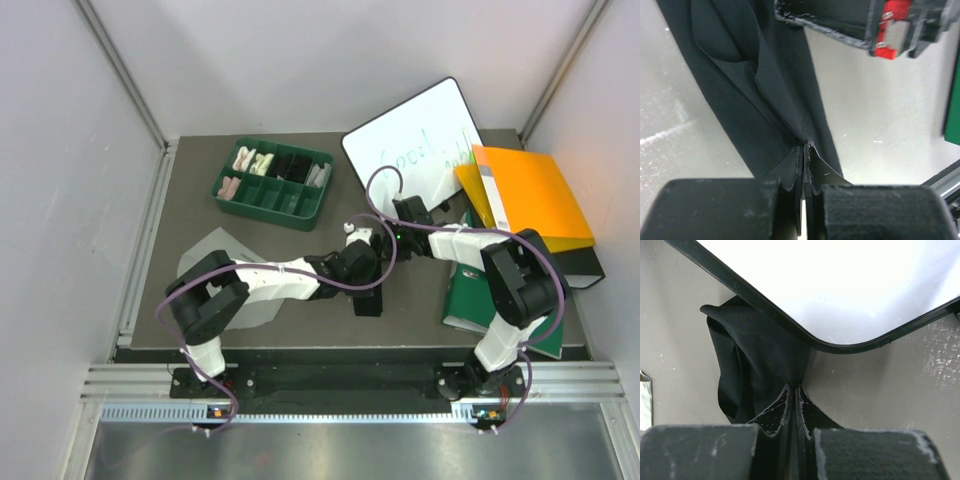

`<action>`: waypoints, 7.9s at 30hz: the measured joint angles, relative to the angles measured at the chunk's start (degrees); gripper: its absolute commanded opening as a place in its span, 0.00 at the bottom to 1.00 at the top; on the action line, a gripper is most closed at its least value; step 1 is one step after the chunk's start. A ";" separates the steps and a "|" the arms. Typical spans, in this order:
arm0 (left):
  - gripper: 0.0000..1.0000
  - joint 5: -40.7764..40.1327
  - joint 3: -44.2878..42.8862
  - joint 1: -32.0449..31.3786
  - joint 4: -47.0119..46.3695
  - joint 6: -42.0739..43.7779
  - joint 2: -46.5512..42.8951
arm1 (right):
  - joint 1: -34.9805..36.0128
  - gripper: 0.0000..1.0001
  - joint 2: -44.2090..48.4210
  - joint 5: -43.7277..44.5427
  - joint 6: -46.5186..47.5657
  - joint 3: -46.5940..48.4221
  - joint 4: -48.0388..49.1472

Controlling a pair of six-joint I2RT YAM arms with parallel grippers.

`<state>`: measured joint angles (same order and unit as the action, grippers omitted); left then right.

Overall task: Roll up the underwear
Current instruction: Fold the underwear at the center of the board, then roll the underwear to the center of the board.

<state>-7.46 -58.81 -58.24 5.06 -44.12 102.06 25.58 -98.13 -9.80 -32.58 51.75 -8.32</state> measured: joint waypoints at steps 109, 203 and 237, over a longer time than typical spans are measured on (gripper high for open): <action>0.00 8.90 22.34 3.45 -21.46 -21.40 -6.91 | 7.06 0.10 12.94 -9.11 -3.15 -14.64 -3.21; 0.20 48.48 20.11 25.66 12.09 -0.33 -10.01 | 52.54 0.00 5.81 24.59 19.91 -8.13 7.10; 0.55 39.50 44.78 25.77 -30.73 5.38 -33.53 | 18.21 0.00 -8.37 -40.09 16.48 -1.92 4.31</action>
<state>32.03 -14.02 -32.47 -25.67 -38.74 68.53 43.79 -106.50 -49.89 -16.10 49.82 -4.01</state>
